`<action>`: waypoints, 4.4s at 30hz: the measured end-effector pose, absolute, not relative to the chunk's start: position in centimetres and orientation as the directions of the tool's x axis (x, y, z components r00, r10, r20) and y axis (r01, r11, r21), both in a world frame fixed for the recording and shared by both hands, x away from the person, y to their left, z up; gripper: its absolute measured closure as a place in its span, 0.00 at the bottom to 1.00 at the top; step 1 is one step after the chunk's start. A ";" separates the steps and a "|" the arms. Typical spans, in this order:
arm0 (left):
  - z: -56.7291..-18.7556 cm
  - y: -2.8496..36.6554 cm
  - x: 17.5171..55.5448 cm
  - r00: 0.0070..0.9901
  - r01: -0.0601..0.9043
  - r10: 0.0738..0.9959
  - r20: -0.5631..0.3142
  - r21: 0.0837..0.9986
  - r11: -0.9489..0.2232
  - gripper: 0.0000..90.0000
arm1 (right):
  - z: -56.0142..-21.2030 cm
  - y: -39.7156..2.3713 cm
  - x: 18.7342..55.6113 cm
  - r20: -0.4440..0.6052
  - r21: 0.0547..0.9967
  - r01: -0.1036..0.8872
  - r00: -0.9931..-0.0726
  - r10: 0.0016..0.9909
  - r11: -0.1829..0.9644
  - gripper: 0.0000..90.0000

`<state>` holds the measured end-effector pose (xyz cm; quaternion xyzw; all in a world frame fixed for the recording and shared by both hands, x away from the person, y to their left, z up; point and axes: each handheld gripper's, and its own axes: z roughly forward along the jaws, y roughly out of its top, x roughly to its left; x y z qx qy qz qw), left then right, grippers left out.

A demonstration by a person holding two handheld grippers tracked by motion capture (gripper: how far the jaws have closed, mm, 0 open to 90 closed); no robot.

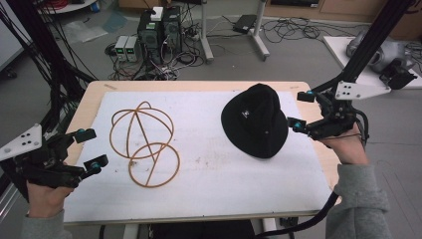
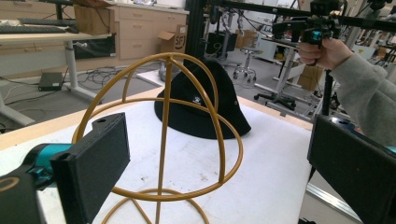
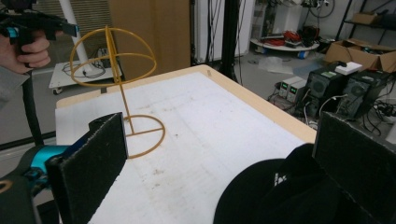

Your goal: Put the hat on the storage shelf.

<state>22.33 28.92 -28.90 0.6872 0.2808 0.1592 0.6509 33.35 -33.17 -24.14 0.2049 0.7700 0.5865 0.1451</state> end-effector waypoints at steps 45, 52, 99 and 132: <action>-29.6 29.1 22.6 0.782 0.210 0.601 -0.164 0.978 -0.006 0.07 | -25.8 -32.6 47.0 0.099 0.955 0.224 -0.858 0.505 0.193 0.03; -29.7 29.4 22.5 0.782 0.216 0.599 -0.172 0.976 -0.002 0.07 | -27.3 -31.9 47.7 0.073 0.946 0.221 -0.860 0.505 0.239 0.03; -29.8 32.0 21.0 0.746 0.239 0.633 -0.208 0.970 0.036 0.07 | -33.6 -32.2 51.1 0.095 0.893 0.311 -0.836 0.540 0.324 0.05; -29.6 33.2 20.4 0.735 0.234 0.637 -0.232 0.969 0.082 0.07 | -34.3 -32.3 50.8 0.055 0.877 0.342 -0.771 0.635 0.339 0.83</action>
